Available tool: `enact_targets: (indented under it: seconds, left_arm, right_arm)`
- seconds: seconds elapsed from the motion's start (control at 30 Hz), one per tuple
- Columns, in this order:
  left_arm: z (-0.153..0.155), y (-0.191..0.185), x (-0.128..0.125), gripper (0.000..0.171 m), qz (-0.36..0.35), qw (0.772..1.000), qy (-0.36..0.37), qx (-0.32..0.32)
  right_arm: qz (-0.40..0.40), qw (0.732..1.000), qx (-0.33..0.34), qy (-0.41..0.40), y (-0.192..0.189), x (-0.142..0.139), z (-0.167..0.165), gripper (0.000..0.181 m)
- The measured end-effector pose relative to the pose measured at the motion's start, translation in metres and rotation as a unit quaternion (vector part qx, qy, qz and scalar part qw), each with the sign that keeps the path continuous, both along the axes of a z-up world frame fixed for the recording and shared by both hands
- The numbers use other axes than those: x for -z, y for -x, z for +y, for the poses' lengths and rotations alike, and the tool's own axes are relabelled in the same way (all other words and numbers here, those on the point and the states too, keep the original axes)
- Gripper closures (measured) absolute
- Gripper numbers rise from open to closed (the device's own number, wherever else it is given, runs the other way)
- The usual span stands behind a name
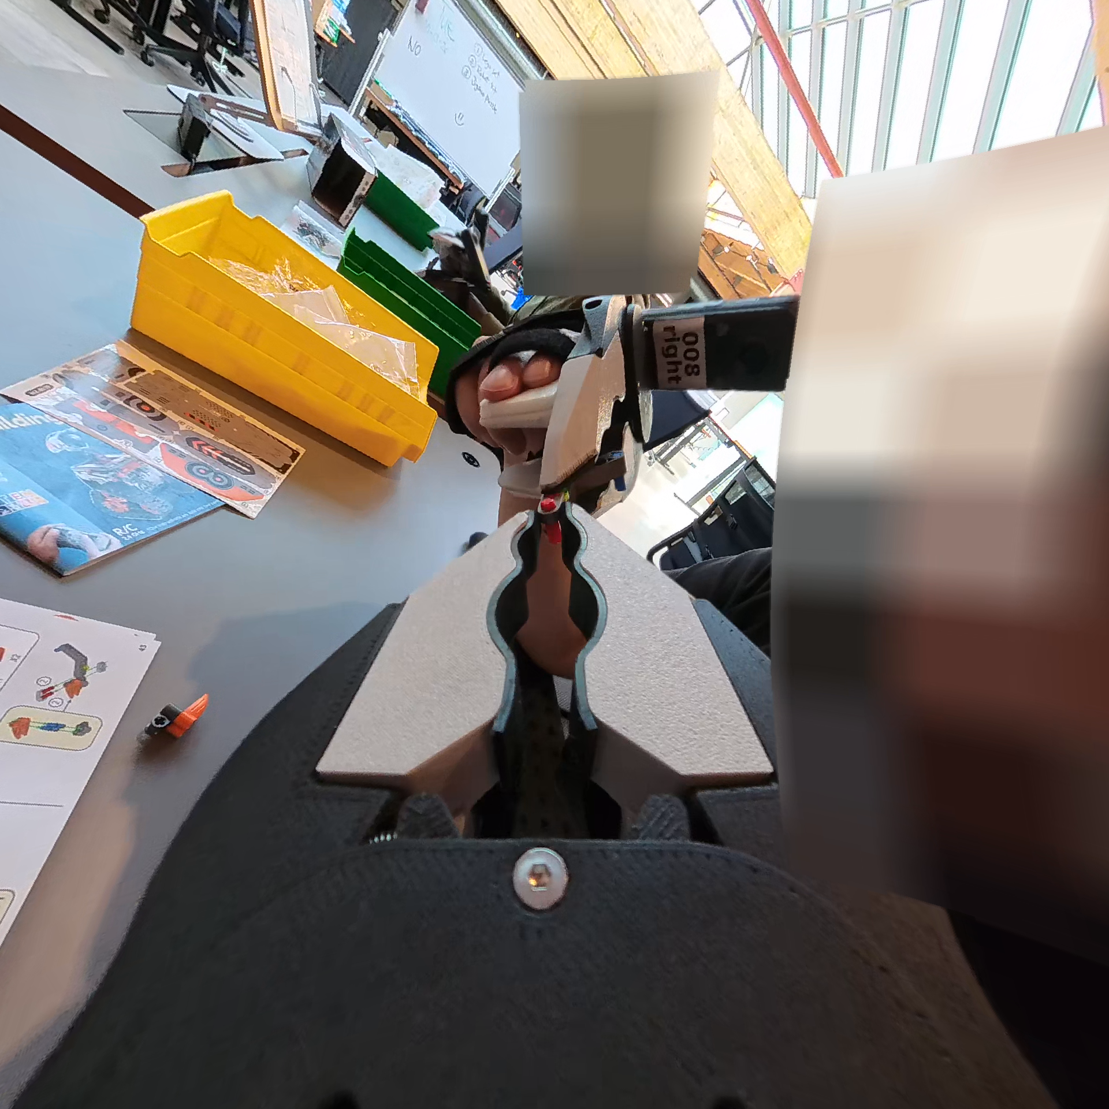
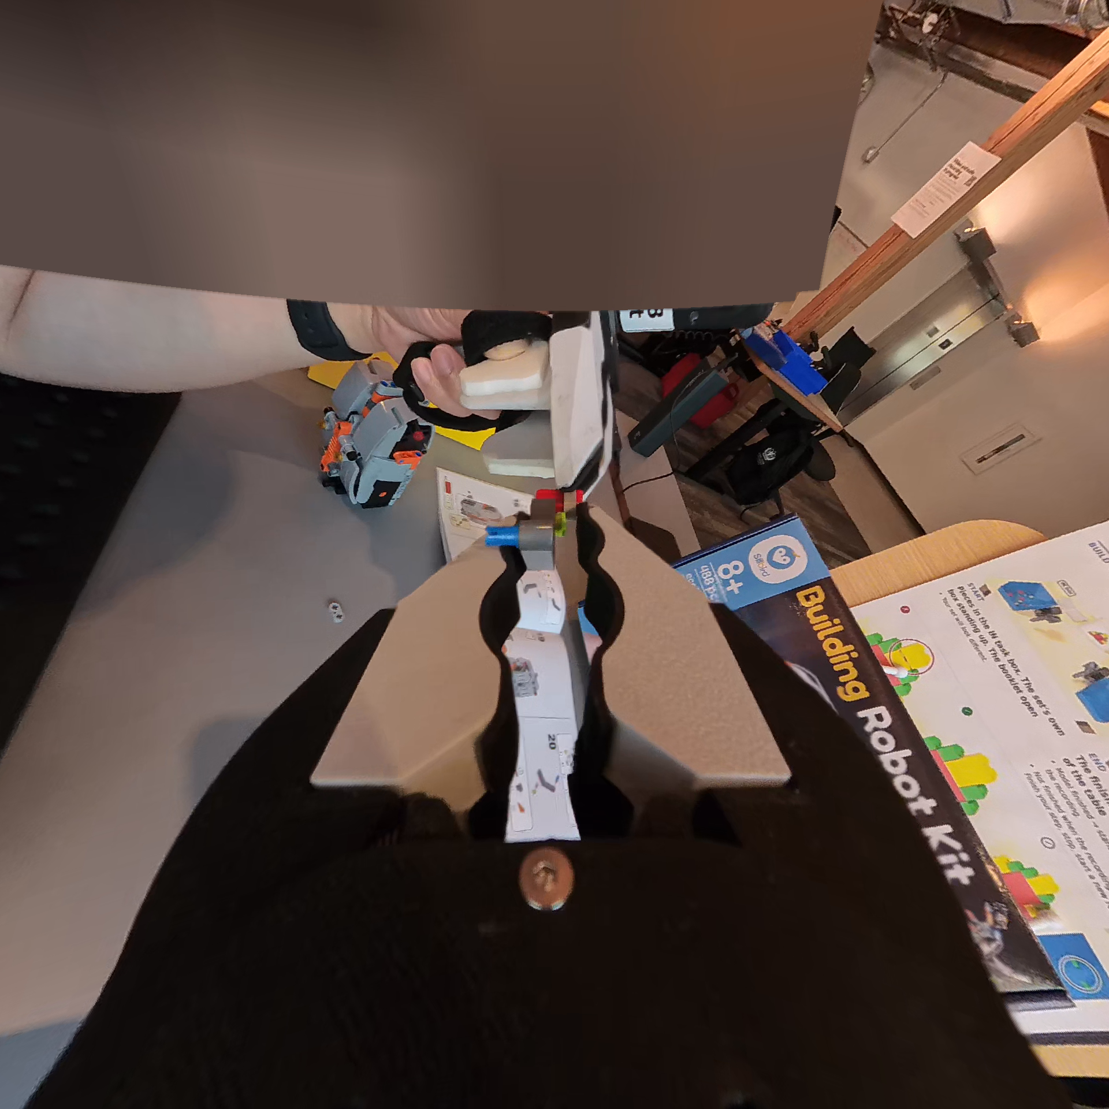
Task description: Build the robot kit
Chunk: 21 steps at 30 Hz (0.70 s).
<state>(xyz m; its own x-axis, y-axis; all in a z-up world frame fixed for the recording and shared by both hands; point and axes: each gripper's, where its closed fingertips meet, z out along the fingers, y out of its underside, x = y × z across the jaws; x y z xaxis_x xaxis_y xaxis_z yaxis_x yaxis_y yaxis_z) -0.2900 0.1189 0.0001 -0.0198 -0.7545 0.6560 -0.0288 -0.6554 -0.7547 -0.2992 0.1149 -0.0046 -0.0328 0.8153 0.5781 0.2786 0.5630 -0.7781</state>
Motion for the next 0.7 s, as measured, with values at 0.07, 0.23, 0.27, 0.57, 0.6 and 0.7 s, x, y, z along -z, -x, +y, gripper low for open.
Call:
enact_targets:
  seconds: [0.07,0.23,0.27,0.57,0.6,0.7]
  left_arm:
    - [-0.0002,-0.0014,0.0008,0.167,0.003,1.000,-0.002,-0.001]
    - [-0.0003,-0.0014,0.0004,0.167,0.000,1.000,0.001,0.001]
    - [0.0000,-0.0013,0.0002,0.167,-0.001,1.000,0.001,-0.001]
    - [0.0008,-0.0014,-0.0012,0.167,-0.009,1.000,0.003,-0.001]
    - [0.0008,-0.0016,0.0000,0.167,-0.004,1.000,0.001,-0.001]
    - [-0.0003,-0.0029,-0.0004,0.167,-0.006,1.000,0.002,0.002]
  right_arm:
    - [-0.001,1.000,-0.002,0.008,-0.0014,-0.0004,-0.0006,0.164]
    - [0.000,1.000,-0.005,0.024,-0.0012,-0.0003,-0.0012,0.163]
    - [0.002,1.000,-0.005,0.028,-0.0012,-0.0010,-0.0006,0.163]
    - [0.011,1.000,-0.005,0.019,-0.0016,-0.0032,0.0010,0.166]
    - [0.007,1.000,-0.004,0.018,-0.0019,-0.0020,0.0012,0.166]
    - [0.010,1.000,-0.006,0.017,-0.0031,-0.0032,-0.0002,0.166]
